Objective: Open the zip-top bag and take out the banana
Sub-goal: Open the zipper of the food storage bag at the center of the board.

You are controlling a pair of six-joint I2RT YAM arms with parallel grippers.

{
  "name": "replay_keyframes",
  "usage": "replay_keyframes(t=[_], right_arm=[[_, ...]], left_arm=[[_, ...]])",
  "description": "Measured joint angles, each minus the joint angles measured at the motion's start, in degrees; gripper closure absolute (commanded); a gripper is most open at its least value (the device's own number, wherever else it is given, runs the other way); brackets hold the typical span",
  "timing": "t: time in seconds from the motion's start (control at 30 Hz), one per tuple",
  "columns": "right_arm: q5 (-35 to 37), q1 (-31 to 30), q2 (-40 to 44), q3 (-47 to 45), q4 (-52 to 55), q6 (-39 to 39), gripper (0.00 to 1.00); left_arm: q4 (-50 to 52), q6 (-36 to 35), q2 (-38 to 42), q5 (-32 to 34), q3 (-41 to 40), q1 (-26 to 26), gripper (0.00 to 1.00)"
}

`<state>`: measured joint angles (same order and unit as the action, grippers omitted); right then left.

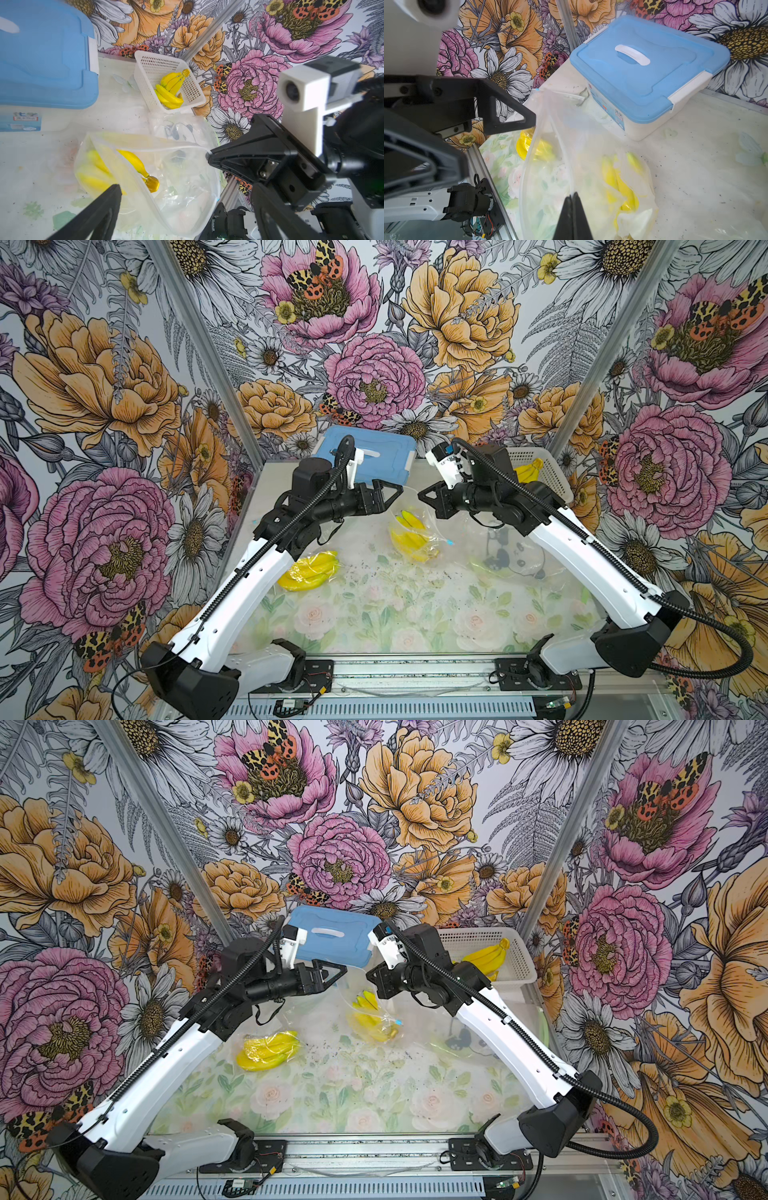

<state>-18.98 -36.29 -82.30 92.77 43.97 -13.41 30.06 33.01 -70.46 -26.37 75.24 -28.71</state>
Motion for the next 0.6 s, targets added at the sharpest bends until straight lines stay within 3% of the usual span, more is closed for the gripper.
replay_keyframes(t=[0.17,0.27,0.47,0.53,0.6], right_arm=[[0.2,-0.3,-0.1,0.0,0.0,0.0,1.0],[0.7,-0.5,-0.3,0.0,0.0,0.0,1.0],[2.8,-0.5,-0.4,-1.0,-0.3,-0.9,1.0],[3.5,0.2,-0.3,-2.8,-0.5,-2.3,1.0],[4.0,1.3,-0.2,-4.7,-0.5,-3.9,1.0]], left_arm=[[5.9,1.2,-4.3,4.1,1.1,-3.3,0.06],[8.3,2.4,-5.0,6.1,1.1,-3.3,0.26],[10.7,3.5,-5.0,7.8,0.9,-3.3,0.46],[11.6,3.7,-4.9,7.9,0.9,-3.1,0.64],[12.5,3.6,-4.6,7.9,0.9,-2.9,0.73]])
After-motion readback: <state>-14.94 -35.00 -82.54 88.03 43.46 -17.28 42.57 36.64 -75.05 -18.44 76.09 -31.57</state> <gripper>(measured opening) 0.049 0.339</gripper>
